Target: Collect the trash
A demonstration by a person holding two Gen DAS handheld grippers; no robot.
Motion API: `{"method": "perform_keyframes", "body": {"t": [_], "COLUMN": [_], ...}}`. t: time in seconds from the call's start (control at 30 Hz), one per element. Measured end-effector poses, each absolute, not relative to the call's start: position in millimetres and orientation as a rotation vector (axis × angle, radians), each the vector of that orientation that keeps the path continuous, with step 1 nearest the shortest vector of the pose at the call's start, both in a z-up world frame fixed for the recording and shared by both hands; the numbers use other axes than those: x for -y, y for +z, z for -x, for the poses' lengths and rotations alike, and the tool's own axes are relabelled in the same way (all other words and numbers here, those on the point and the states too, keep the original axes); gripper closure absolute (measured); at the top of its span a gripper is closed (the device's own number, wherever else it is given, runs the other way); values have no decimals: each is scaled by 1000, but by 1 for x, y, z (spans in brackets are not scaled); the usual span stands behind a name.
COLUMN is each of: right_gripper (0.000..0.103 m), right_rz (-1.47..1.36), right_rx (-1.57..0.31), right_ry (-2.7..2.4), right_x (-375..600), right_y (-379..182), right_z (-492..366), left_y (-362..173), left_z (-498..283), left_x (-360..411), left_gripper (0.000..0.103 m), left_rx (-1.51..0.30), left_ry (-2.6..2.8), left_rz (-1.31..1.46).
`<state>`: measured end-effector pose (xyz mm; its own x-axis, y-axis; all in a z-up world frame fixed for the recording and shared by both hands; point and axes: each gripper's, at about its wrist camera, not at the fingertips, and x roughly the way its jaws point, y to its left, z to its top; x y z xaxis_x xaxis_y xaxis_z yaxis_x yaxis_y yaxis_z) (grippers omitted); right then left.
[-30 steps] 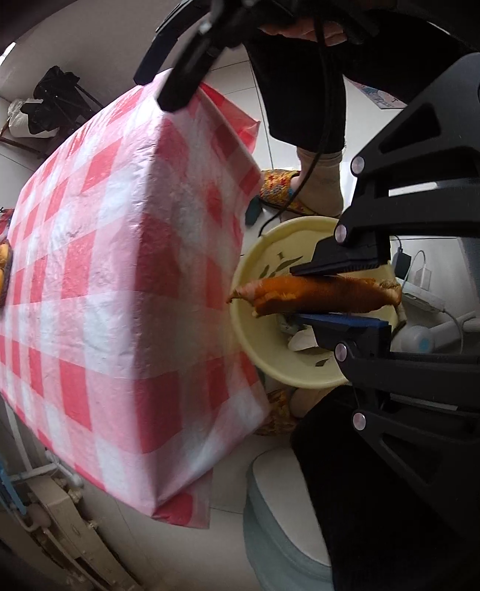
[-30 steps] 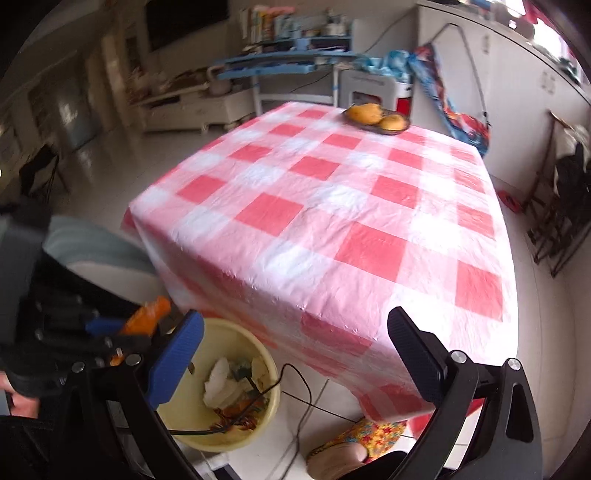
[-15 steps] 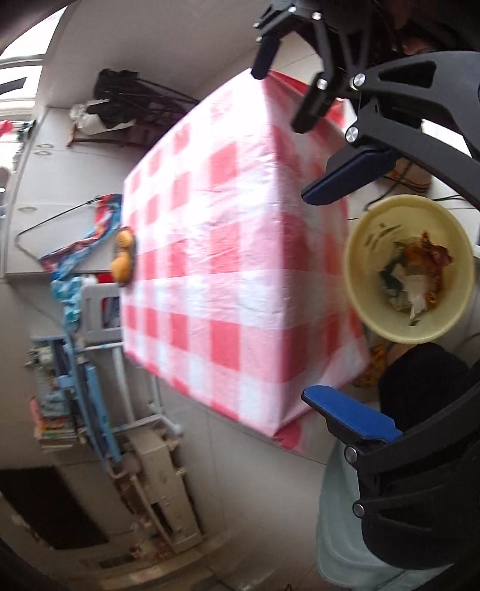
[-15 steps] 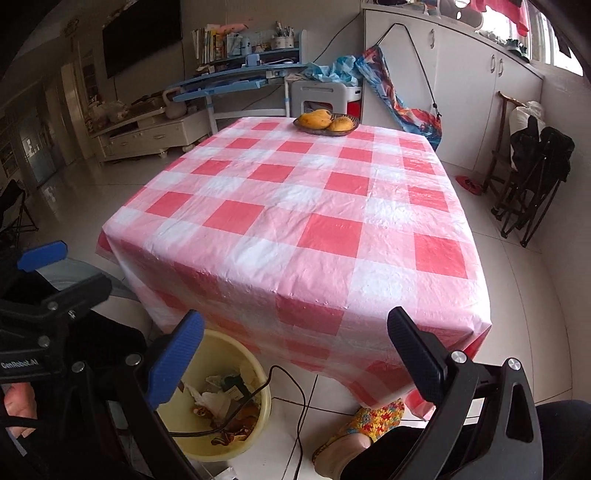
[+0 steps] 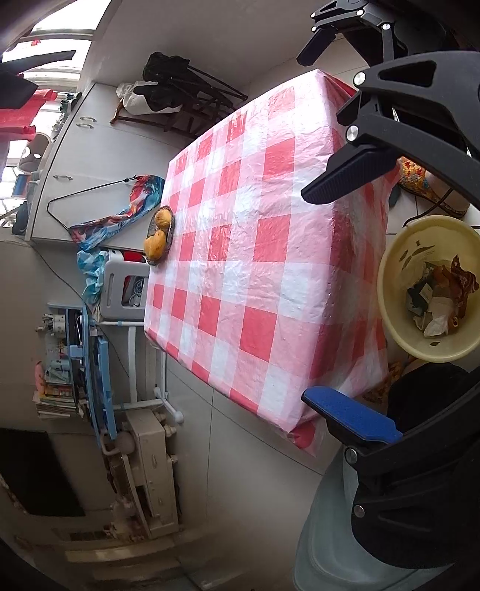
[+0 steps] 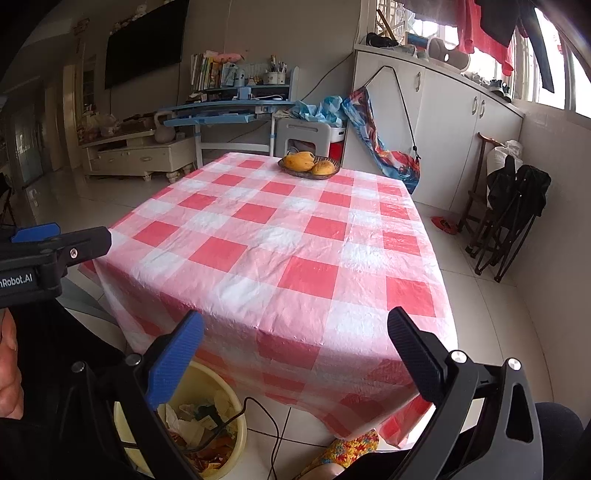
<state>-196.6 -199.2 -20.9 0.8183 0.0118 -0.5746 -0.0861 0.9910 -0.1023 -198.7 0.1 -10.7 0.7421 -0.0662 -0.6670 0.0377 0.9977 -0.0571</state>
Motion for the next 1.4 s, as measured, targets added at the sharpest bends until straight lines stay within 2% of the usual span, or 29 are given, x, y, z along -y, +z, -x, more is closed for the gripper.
{"method": "perform_keyframes", "body": {"t": [1.4], "right_gripper": [8], "right_rz": [161], "right_rx": [-600], "right_ry": [27], "right_x": [188], "right_y": [-26], "right_z": [196], "left_y": [-10], "left_z": [203], "left_x": [4], "left_gripper": [7], "left_rx": [-699], "left_ry": [-3], "left_rz": [-37]}}
